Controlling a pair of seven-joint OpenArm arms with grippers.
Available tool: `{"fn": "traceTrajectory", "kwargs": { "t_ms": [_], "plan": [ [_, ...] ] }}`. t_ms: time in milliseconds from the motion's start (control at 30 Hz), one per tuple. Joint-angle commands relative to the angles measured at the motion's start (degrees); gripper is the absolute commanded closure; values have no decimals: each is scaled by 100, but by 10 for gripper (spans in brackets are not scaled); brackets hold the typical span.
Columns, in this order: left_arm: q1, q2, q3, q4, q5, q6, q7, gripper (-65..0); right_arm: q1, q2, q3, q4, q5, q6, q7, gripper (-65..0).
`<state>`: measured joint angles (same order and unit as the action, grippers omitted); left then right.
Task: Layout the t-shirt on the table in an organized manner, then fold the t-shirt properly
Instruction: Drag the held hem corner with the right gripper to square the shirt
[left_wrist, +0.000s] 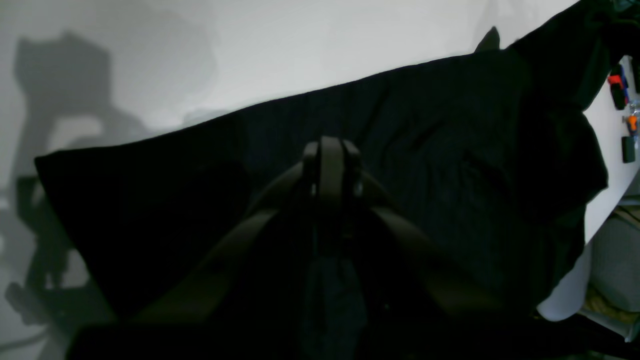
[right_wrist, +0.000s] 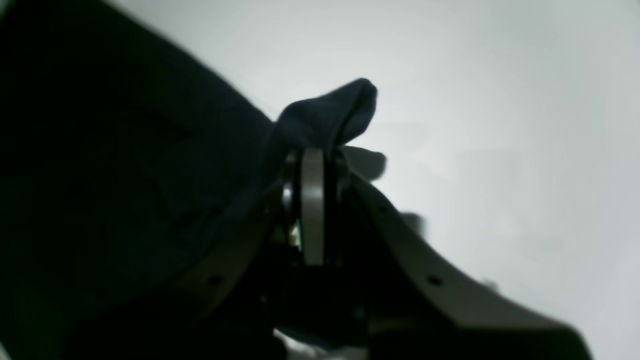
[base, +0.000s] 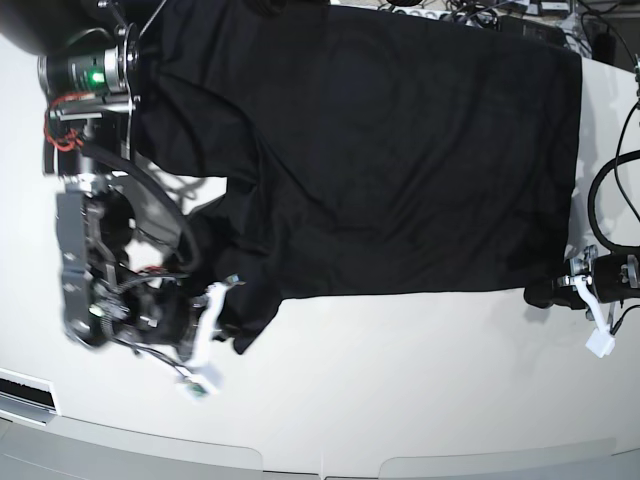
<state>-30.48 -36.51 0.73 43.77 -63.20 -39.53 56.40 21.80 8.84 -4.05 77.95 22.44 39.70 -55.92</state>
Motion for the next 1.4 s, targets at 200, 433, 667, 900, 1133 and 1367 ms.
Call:
{"fn": "traceTrajectory", "kwargs": {
  "t_ms": [200,433,667,900,1133,1367],
  "plan": [
    [-162,-127,-48,74,-138,-47,-105,0,675,411,-1414,46,-946,-424,643,0],
    [-162,-125,-48,74,-138,-47,-105,0,1110,461,-2135,-625,-1233,-590,881,0],
    [-162,-125,-48,74,-138,-47,-105,0,1390,468,-2444,-876,-1847,-1158,988,0],
    [-162,-125,-48,74,-136,-47,-105,0,1921,466,-2441,-876,-2288,-1967,1172,0],
    [-162,-125,-48,74,-138,-47,-105,0,2146,435,-2444,-876,-1320,-1058,1246,0],
    [-162,-127,-48,74,-138,-47,-105,0,2059,468,-2441,-1252,-1919,-1537,1340,0]
  ]
}}
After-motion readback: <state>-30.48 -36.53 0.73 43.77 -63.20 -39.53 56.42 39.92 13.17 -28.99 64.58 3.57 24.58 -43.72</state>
